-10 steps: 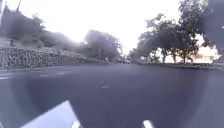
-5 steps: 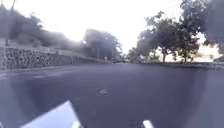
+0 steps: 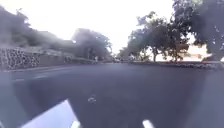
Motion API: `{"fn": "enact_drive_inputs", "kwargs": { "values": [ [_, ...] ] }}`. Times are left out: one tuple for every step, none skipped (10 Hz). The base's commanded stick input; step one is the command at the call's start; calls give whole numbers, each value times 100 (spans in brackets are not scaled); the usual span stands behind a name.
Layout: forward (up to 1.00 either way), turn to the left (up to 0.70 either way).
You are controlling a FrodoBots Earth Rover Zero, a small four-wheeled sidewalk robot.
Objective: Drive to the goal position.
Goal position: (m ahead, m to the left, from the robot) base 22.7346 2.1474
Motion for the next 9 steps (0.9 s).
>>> {"fn": "enact_drive_inputs", "kwargs": {
  "values": [
    [85,-13],
    [85,-25],
    [85,0],
    [85,0],
    [85,0],
    [85,0],
    [85,0],
    [85,0],
    [85,0]
  ]
}}
